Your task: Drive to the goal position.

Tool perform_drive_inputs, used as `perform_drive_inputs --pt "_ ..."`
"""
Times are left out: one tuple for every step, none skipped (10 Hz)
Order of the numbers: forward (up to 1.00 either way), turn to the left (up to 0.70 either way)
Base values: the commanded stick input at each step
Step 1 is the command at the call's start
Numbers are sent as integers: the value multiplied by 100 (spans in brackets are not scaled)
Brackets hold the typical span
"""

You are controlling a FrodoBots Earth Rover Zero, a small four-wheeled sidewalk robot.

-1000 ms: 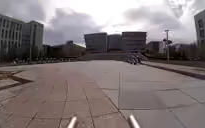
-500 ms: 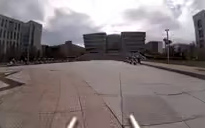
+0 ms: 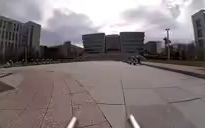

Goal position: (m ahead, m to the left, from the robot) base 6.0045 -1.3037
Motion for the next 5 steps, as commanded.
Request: perform_drive_inputs --pt "70 4" --pt "70 4" --pt "70 4" --pt "70 4" --pt "70 4"
